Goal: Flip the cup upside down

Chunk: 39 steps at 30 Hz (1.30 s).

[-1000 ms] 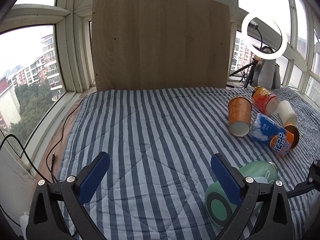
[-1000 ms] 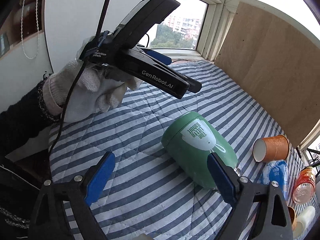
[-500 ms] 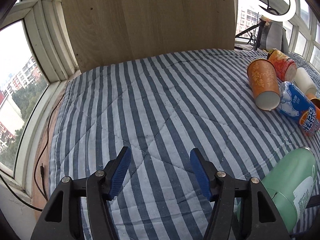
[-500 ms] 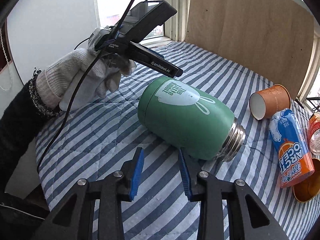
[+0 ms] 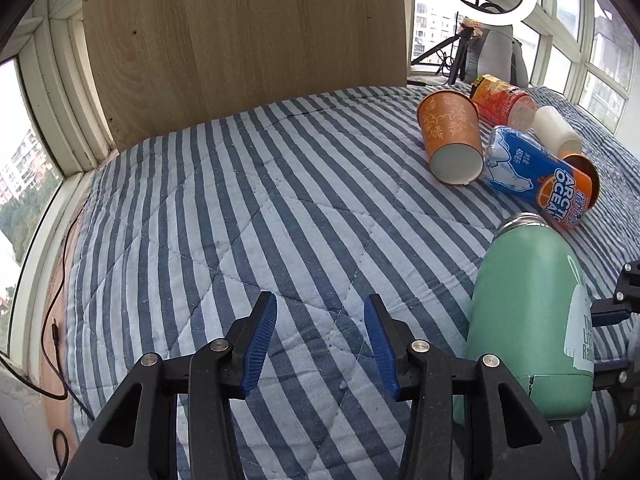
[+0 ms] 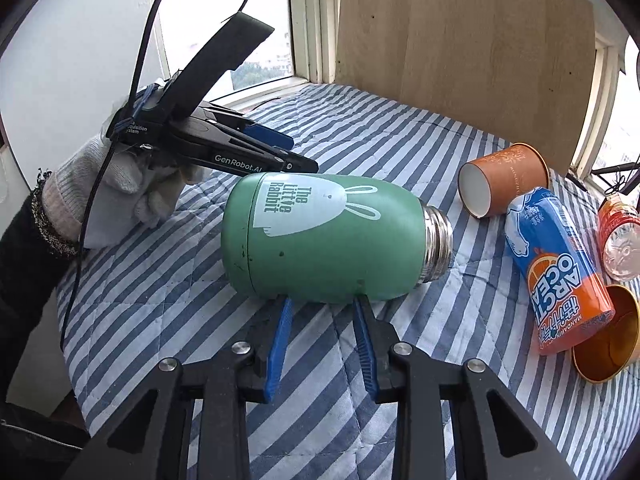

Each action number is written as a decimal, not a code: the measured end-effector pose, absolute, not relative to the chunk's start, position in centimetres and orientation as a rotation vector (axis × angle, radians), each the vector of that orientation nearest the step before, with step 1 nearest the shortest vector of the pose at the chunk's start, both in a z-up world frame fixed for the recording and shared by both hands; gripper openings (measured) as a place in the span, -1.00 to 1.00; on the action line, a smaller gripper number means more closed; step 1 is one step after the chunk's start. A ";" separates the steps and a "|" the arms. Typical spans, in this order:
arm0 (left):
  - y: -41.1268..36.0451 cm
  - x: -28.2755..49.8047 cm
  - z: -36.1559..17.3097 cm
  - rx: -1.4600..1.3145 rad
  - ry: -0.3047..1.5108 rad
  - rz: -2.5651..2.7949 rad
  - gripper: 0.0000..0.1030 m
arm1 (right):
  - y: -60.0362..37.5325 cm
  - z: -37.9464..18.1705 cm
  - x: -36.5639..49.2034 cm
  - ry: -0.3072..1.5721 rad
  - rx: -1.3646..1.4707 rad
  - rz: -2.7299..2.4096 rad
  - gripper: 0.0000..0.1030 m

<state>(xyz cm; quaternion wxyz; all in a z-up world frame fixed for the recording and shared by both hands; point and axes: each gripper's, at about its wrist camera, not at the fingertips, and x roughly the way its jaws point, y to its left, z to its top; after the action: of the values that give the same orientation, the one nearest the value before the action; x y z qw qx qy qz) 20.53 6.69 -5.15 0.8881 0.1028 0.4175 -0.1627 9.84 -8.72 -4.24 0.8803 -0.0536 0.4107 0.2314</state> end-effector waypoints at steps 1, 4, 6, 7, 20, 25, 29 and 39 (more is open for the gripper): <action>6.5 20.0 -5.0 0.210 0.858 -0.346 -0.09 | -8.9 -4.2 9.7 0.857 -0.123 0.478 -0.45; 5.4 18.2 -4.6 0.206 0.837 -0.381 -0.08 | -9.6 -4.4 8.7 0.854 -0.181 0.435 -0.45; 4.5 17.1 -4.3 0.226 0.816 -0.393 -0.05 | -10.3 -4.6 8.5 0.855 -0.190 0.413 -0.45; 4.2 16.6 -4.2 0.239 0.805 -0.389 0.02 | -10.6 -4.7 8.3 0.854 -0.195 0.404 -0.45; 7.1 14.4 -3.8 0.178 0.721 -0.356 0.61 | -10.5 -1.4 3.6 0.747 -0.153 0.376 0.59; 7.2 11.9 -3.7 0.204 0.690 -0.440 0.61 | -8.7 -2.6 3.5 0.720 -0.171 0.377 0.54; 6.5 9.9 -3.7 0.233 0.677 -0.515 0.58 | -8.6 -2.9 4.2 0.719 -0.141 0.381 0.23; 5.1 7.9 -3.9 0.234 0.692 -0.638 0.53 | -9.6 -3.6 5.6 0.755 -0.047 0.386 -0.26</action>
<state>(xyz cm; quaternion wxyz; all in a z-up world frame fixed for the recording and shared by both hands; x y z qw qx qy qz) 7.89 5.10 -3.91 0.8847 0.1125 0.3325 -0.3069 5.58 -9.59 -3.63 0.9112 -0.0226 0.3662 0.1874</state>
